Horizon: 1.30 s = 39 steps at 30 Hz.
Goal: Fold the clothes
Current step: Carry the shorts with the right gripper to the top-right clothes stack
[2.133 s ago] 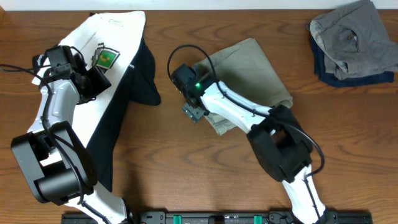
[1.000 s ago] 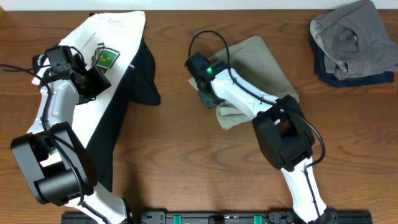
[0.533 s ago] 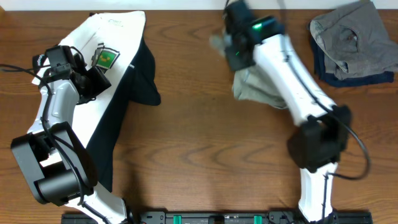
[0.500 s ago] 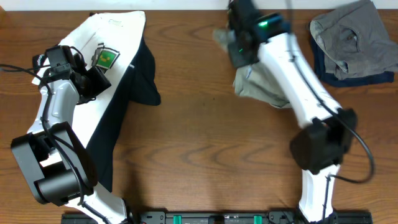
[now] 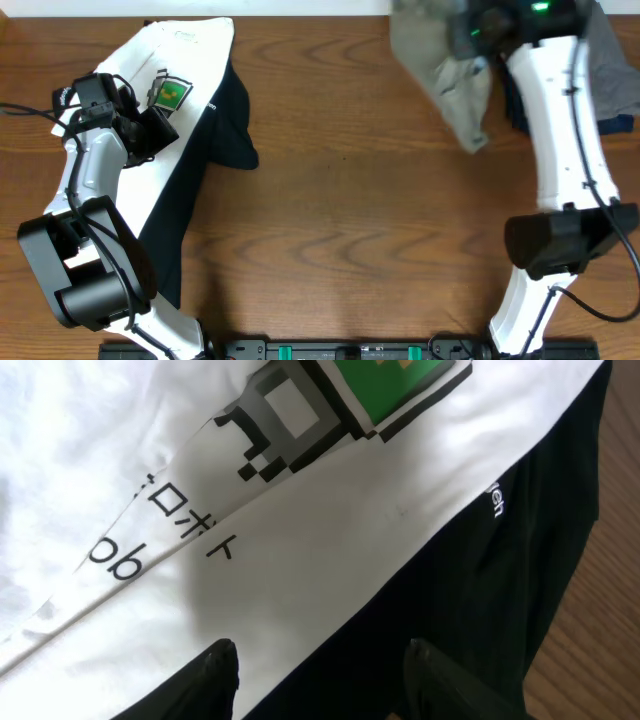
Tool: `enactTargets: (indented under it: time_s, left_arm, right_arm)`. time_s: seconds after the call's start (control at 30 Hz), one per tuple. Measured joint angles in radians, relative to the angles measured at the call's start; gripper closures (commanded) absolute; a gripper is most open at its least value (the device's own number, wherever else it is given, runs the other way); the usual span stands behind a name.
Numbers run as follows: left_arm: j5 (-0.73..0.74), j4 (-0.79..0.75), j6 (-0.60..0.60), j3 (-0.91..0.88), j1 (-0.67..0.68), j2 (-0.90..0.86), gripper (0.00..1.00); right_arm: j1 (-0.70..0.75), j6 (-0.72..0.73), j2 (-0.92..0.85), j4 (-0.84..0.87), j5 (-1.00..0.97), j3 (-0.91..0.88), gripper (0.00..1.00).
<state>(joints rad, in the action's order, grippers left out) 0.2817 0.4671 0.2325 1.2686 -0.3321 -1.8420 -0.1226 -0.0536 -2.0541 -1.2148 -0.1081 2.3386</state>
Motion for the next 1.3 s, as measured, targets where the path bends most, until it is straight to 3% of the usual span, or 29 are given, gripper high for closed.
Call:
enactTargets:
  time_s: [0.27,0.83,1.3]
  left_arm:
    - [0.0,-0.001,0.0,0.0,0.0,0.0,0.45]
    - [0.0,-0.023,0.0,0.0,0.0,0.0,0.45]
    - [0.0,-0.026,0.0,0.0,0.0,0.0,0.45]
  right_arm:
    - [0.164,-0.088,0.007,0.066,-0.007,0.137,0.99]
    - [0.358,-0.323,0.004,0.367,-0.131,0.148,0.99]
    - [0.465,-0.356,-0.167,0.607,-0.208,0.15,0.99]
